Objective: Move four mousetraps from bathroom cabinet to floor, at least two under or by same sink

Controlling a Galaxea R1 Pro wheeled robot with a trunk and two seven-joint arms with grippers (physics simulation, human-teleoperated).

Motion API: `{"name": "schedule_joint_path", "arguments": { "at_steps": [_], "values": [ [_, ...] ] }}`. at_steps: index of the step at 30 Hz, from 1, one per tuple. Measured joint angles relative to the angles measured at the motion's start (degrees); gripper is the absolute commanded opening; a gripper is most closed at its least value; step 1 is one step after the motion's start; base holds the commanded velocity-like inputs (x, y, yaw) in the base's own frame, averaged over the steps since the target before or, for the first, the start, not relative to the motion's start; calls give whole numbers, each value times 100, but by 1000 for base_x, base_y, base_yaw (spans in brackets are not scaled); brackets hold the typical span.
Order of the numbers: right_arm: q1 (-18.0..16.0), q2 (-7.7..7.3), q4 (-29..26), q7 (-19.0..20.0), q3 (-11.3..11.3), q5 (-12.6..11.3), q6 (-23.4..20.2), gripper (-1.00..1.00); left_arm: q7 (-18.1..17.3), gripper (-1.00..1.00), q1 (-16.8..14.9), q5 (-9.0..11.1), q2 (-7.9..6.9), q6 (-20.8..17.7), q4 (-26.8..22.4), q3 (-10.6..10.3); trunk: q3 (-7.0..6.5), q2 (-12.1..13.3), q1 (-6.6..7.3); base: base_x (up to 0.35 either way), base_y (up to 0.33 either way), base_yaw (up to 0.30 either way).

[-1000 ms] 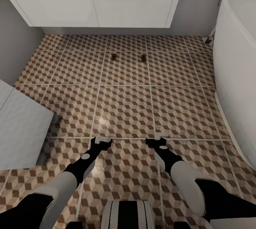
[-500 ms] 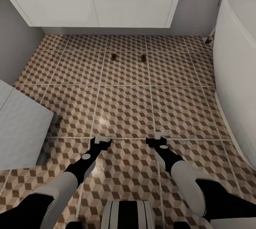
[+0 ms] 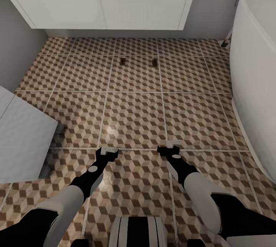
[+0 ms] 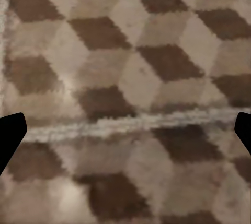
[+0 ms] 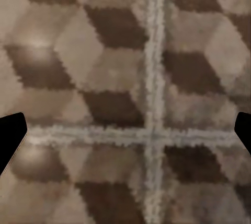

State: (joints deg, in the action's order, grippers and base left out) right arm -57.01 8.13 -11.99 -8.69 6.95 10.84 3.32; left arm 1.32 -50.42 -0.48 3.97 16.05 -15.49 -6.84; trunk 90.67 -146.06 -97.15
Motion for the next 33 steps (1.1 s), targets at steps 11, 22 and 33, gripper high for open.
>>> {"name": "schedule_joint_path", "arguments": {
  "at_steps": [11,22,33],
  "values": [
    [0,7,-174,-14,8,113,-121,100,7,100,0,379,0,-3,-25,30,0,0,0,0,0,0],
    [0,1,-194,-25,13,145,-156,100,4,100,0,585,2,-9,-41,37,-199,12,24,0,0,0],
    [0,-16,-196,-28,12,152,-162,100,8,100,0,615,2,-14,-39,38,-443,26,52,0,0,0]
  ]
}}
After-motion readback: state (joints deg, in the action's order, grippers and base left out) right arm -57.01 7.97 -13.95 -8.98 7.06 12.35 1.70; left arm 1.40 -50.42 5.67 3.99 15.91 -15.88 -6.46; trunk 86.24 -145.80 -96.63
